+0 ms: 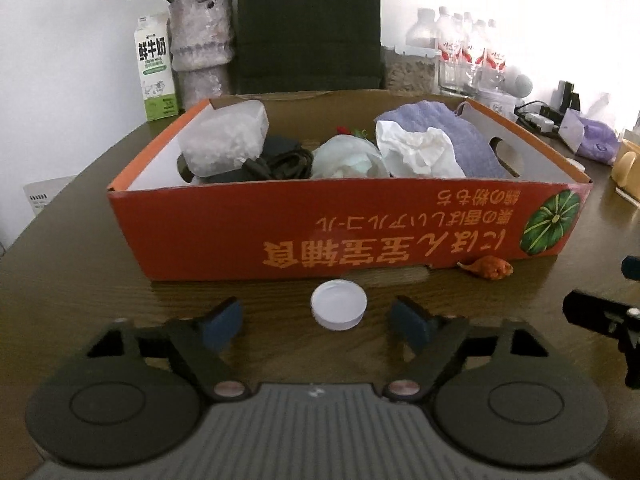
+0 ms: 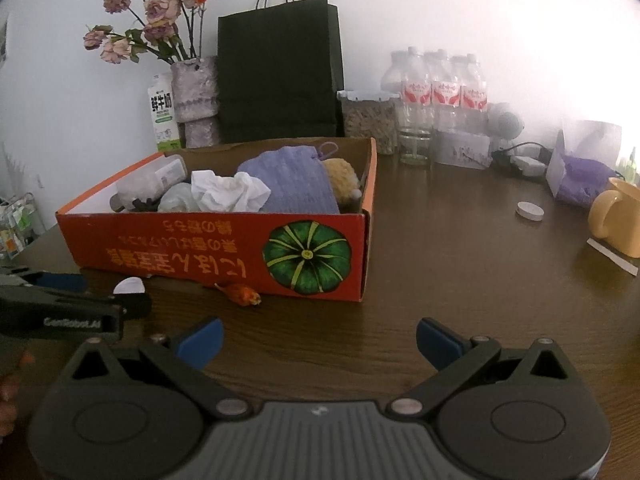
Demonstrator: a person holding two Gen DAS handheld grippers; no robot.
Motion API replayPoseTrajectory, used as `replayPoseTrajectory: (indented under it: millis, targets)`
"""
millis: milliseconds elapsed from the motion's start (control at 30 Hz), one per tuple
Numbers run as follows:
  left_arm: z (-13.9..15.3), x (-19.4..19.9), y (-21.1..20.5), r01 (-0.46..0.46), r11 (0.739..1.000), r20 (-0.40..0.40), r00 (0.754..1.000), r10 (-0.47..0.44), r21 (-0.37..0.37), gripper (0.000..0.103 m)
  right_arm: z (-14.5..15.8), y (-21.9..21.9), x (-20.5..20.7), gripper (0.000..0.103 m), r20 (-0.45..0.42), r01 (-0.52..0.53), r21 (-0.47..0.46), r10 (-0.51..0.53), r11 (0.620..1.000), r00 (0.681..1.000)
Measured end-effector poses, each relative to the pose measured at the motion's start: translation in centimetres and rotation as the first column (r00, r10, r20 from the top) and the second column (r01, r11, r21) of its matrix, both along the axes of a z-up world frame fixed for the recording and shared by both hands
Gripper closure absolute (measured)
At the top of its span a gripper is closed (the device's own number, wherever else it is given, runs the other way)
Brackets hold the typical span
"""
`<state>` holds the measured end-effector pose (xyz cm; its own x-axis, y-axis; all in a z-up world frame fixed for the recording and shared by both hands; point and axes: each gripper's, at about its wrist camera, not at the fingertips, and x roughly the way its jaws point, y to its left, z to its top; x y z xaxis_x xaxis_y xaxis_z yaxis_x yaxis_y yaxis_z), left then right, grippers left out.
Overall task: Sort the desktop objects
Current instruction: 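Grasp the white bottle cap with the left tool, then lift and carry the white bottle cap over the orange box with the left tool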
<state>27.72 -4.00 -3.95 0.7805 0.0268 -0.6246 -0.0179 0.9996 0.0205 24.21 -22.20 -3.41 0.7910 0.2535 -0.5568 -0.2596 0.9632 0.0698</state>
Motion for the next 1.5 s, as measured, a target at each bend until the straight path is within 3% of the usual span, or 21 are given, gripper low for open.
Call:
replayPoseTrajectory:
  millis: [100, 167, 233, 767, 1400, 1500]
  targets:
    - [0.1, 0.0, -0.1, 0.006, 1.0, 0.011, 1.0, -0.006, -0.007, 0.042, -0.1, 0.0, 0.0, 0.0, 0.002, 0.002, 0.001, -0.002, 1.0, 1.0]
    - [0.1, -0.1, -0.1, 0.009, 1.0, 0.02, 1.0, -0.009, -0.011, 0.067, -0.3, 0.0, 0.1, 0.0, -0.001, 0.002, 0.0, -0.002, 1.0, 1.0]
    - [0.2, -0.2, 0.0, 0.011, 1.0, 0.021, 1.0, -0.011, -0.024, 0.073, -0.4, 0.1, 0.2, 0.0, -0.004, 0.001, -0.003, -0.001, 1.0, 1.0]
    - [1.0, -0.7, 0.6, 0.032, 0.998, 0.038, 0.999, -0.031, -0.049, 0.074, -0.1, 0.8, 0.0, 0.0, 0.003, 0.011, -0.007, -0.011, 1.0, 1.0]
    - [2.4, -1.7, 6.7, 0.029, 0.996, 0.119, 0.993, -0.019, -0.084, 0.074, -0.1, 7.5, 1.3, 0.0, -0.029, -0.022, -0.048, 0.02, 0.999, 0.999]
    - [2.4, -1.6, 7.3, 0.032, 0.996, 0.123, 0.992, -0.022, -0.082, 0.074, -0.3, 8.0, 1.7, 0.004, -0.041, -0.019, -0.047, 0.017, 0.999, 0.999]
